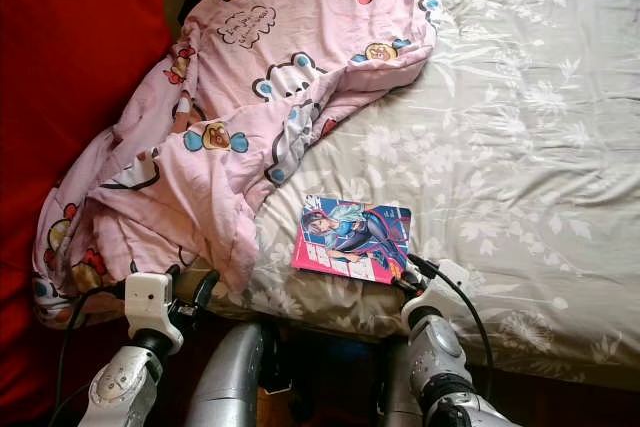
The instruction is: Clean up the room
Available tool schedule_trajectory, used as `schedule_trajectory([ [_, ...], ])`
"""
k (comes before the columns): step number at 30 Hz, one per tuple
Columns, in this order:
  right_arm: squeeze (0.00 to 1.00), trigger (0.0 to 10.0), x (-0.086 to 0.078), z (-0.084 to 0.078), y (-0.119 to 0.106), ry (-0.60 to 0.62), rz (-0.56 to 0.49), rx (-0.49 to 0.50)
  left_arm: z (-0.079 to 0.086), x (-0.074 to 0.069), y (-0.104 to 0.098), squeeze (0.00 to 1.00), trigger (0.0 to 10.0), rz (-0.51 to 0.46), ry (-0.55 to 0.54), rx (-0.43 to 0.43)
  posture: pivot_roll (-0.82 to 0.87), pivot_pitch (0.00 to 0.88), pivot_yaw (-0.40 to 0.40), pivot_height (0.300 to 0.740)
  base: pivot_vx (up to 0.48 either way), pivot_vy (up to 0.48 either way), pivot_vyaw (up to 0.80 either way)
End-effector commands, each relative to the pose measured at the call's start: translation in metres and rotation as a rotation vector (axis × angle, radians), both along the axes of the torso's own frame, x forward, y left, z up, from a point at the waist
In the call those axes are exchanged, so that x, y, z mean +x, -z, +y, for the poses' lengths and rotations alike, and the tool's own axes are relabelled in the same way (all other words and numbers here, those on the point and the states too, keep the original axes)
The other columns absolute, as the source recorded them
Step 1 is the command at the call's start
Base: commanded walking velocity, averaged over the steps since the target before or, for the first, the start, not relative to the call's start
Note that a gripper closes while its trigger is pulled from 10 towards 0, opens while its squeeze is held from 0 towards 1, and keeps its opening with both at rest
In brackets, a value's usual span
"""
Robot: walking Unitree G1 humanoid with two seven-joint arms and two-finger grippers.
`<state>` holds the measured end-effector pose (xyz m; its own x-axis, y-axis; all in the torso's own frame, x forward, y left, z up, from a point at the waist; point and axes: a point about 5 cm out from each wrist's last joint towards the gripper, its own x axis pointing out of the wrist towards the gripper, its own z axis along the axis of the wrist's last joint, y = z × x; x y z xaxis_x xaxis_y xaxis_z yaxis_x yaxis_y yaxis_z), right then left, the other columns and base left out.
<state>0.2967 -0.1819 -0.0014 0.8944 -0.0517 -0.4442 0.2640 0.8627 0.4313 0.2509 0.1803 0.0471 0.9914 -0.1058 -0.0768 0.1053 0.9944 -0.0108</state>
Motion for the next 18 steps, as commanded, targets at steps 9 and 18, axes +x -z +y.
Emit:
schedule_trajectory([
  [9,0.0,0.0,-0.019,-0.009,0.014,-0.005,0.028,-0.058,-0.004,-0.011,0.042,0.0,10.0,0.154,-0.06,-0.025,-0.02,0.266,0.039,0.641,0.0,0.0,0.0],
  [18,0.0,0.0,-0.027,-0.036,0.008,0.001,-0.076,-0.187,-0.017,-0.015,0.064,0.0,10.0,0.239,-0.087,-0.057,-0.08,0.192,-0.013,0.641,0.0,0.0,0.0],
])
